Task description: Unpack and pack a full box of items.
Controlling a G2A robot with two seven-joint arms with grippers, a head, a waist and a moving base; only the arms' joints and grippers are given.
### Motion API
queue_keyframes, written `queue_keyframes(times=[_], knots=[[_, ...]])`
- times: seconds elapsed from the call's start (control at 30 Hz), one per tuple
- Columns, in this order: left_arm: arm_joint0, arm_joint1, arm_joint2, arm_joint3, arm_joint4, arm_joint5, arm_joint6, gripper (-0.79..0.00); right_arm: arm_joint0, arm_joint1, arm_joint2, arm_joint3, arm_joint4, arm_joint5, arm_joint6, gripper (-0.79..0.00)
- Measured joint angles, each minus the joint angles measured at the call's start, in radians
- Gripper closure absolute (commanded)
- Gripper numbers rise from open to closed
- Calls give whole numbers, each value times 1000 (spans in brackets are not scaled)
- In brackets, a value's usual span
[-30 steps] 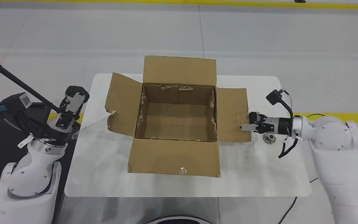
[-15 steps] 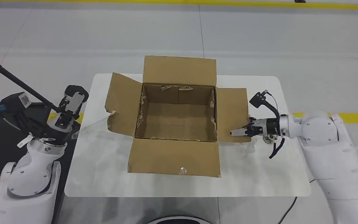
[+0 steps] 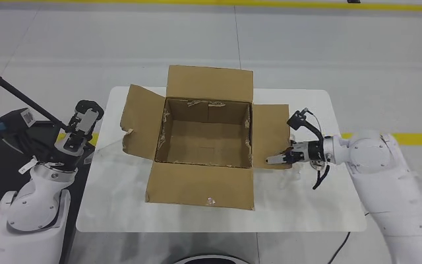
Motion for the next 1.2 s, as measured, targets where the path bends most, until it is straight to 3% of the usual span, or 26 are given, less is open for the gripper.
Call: queue_keyframes(times=[0.17,0.4,0.63,0.87,1.2], knots=[[1,1,-1,1,-4,-1,-2,-785,-36,19,63,-34,-64,28,-40,-785],[5,1,0,2,-8,-4,1,-785,-199,70,251,-198,-243,80,-34,-785],[5,1,11,-2,-3,-4,3,-785,-330,96,351,-284,-376,103,-12,-785],[5,0,23,-7,9,-2,8,-785,-335,98,303,-255,-435,121,-33,-785],[19,0,13,-12,16,-1,24,-785,-193,69,123,-113,-471,176,-125,-785]])
